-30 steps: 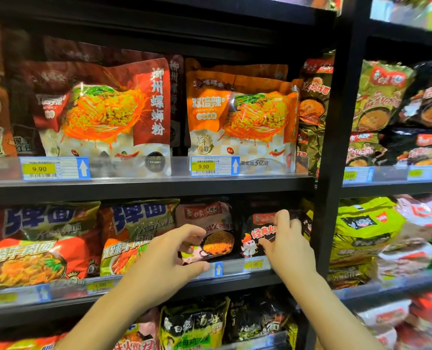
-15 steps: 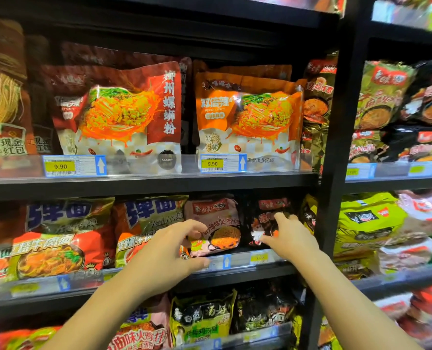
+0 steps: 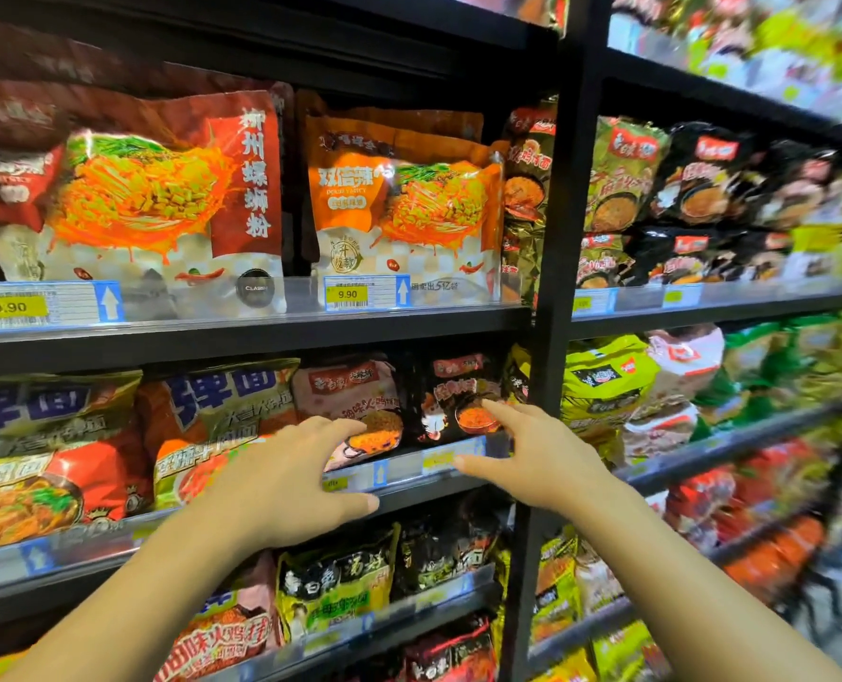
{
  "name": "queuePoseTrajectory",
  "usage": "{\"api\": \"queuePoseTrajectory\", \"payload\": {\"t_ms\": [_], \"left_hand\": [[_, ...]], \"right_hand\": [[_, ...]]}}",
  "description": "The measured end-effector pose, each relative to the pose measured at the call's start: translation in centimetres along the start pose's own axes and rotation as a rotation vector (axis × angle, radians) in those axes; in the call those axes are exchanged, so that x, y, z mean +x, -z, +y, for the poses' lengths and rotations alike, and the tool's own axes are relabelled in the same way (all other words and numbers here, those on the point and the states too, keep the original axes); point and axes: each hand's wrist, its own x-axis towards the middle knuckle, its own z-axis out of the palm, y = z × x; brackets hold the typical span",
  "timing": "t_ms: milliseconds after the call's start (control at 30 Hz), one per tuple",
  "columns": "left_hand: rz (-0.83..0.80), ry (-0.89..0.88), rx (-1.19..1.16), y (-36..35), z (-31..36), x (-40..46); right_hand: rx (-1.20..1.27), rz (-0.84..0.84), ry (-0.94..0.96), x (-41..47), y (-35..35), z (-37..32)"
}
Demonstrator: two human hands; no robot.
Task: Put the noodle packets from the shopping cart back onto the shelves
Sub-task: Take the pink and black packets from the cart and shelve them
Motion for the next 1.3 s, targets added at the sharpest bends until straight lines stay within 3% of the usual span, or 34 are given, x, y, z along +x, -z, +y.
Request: {"api": "queuePoseTrajectory", "payload": {"t_ms": [467, 1300], "left_hand": [[-0.135, -0.272, -0.019, -4.2, 13.2, 5.6], [-0.253, -0.625, -0.037, -16.5, 54.0, 19.6]], "right_hand": [[-0.016, 0.022, -0.307, -7.7, 5.2, 14.2], [-0.093, 0.01, -0.78, -21.0, 15.7, 51.4]]}}
